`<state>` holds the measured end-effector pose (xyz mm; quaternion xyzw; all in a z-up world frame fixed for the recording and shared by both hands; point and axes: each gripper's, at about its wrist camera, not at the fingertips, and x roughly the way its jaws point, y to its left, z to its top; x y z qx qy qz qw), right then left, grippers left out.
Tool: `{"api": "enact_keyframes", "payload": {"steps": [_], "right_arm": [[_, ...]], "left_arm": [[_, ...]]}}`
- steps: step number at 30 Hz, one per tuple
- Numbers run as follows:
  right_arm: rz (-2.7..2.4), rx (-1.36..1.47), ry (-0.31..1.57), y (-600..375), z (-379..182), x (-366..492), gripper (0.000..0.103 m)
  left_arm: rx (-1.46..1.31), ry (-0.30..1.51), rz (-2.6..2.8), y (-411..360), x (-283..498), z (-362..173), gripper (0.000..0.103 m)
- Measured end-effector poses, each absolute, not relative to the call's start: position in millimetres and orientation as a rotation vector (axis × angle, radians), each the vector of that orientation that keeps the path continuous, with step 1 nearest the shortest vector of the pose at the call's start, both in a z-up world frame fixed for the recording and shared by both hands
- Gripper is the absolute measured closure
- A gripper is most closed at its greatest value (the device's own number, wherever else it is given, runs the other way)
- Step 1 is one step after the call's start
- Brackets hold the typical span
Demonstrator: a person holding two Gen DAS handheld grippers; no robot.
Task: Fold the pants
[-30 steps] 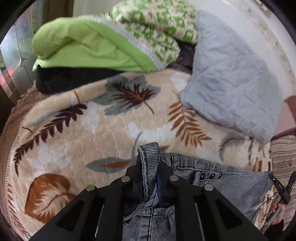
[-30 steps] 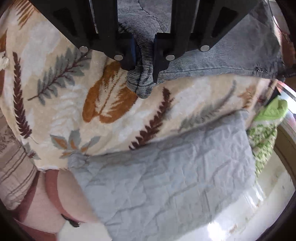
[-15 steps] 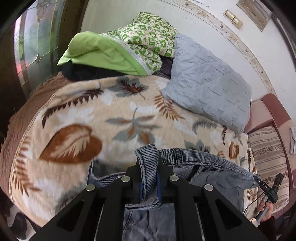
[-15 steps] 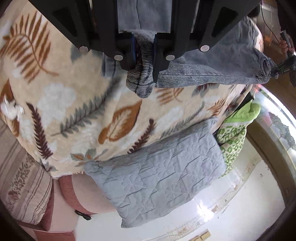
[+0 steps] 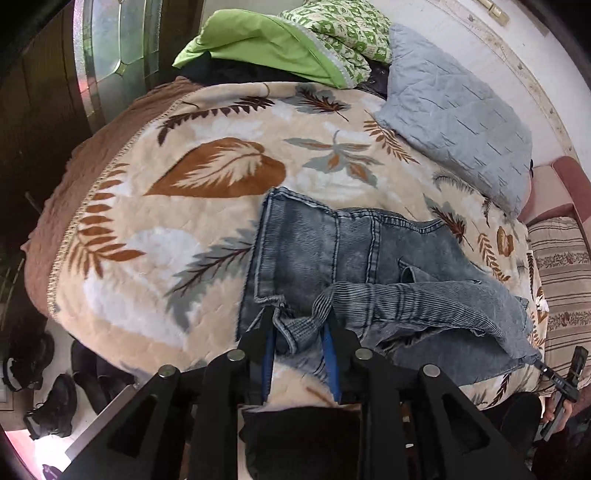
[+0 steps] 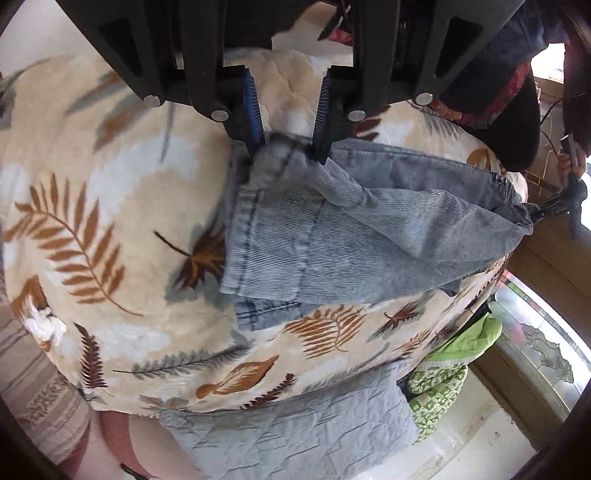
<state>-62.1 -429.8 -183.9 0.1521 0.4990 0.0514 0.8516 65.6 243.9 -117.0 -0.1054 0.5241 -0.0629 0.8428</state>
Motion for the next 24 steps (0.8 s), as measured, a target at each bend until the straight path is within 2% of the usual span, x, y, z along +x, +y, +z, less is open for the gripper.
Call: {"api": "enact_keyframes", "payload": {"steps": [7,12,23,24], "right_arm": [[0.048,0.437,0.936,-458,-160,-48,0.072],[0.010,0.481,0.984,-456,-171,-5,0.071],[-0.061,0.618,0.940,-468,-187,3,0.071],[-0.063,0.624,0.937,-469,-188,4,0.071]], "left_arm": [[-0.119,0.971,-0.121,223,53,-70,0.077],[-0.093,0.919,-0.273,171,58,-56,0.076],[-0.032,1.118,-0.503,44,68,-128,0.072],[-0.029,1.149,-0.504,40,67,-137,0.069]]}}
